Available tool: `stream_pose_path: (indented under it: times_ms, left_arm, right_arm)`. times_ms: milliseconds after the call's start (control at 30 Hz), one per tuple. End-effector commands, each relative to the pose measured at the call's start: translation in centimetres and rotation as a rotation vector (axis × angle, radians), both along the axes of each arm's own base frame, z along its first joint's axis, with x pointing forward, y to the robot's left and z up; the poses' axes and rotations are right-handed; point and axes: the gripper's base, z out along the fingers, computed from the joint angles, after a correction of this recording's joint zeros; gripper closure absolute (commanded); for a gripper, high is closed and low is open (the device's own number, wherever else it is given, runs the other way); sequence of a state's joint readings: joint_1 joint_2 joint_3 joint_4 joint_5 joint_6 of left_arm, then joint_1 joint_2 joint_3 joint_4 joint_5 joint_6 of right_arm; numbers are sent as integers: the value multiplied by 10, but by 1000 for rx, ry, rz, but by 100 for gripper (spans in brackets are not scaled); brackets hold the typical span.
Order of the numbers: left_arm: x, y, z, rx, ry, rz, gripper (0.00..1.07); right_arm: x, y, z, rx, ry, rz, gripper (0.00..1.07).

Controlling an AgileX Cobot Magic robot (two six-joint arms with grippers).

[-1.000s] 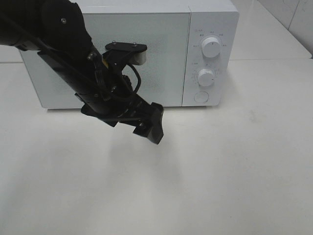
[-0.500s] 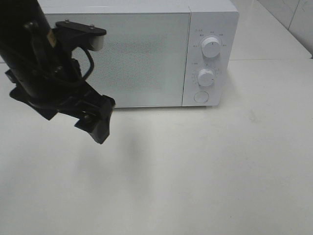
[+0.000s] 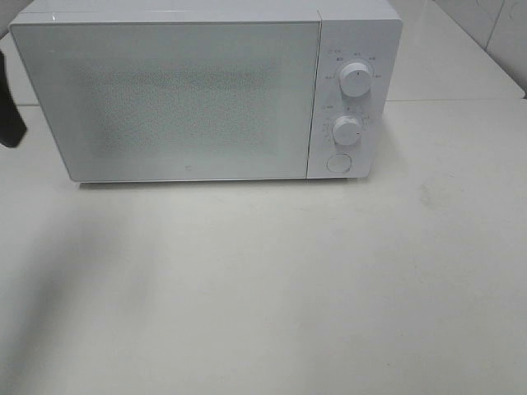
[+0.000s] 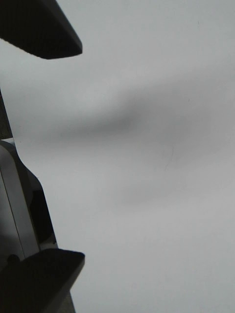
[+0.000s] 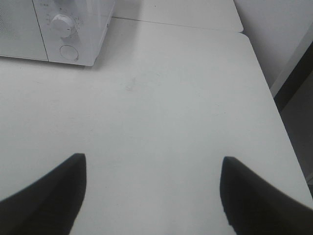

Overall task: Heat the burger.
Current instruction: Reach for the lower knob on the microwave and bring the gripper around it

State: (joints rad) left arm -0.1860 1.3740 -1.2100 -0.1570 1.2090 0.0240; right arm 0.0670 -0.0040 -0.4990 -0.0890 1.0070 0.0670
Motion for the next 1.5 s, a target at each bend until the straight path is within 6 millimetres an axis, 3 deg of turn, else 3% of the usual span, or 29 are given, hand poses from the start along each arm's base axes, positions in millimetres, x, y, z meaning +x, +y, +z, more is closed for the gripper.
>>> stream_pose_path:
  times_ms: [33,167,200,267,433,567,900,1300,1500]
  left_arm:
    - [-14,21,6,-33,43,74,8]
    - [-28,33,-2,-36,35,125,8]
    - [-39,36,-9,-35,37,143,8]
    - [-45,37,-14,-30,41,145,8]
    - [-82,41,-40,0,93,145,8]
    - [-95,42,-52,15,96,146,8]
    - [-144,45,-82,1,-30,172,8]
    - [-178,48,-61,-9,-277,177,8]
    - [-205,49,-49,-35,-456,177,8]
  right_arm:
    - [-3,0,1,6,-38,-5,33]
    - [-3,0,1,6,-38,-5,33]
    - [-3,0,1,6,-38,-5,33]
    - [-3,0,1,6,-38,-5,33]
    - [-3,0,1,6,-38,-5,33]
    - [-3,0,1,6,-38,-5,33]
    - [-3,0,1,6,-38,-5,33]
    - [-3,0,1,6,-38,-5,33]
    - [-3,0,1,6,-38,-5,33]
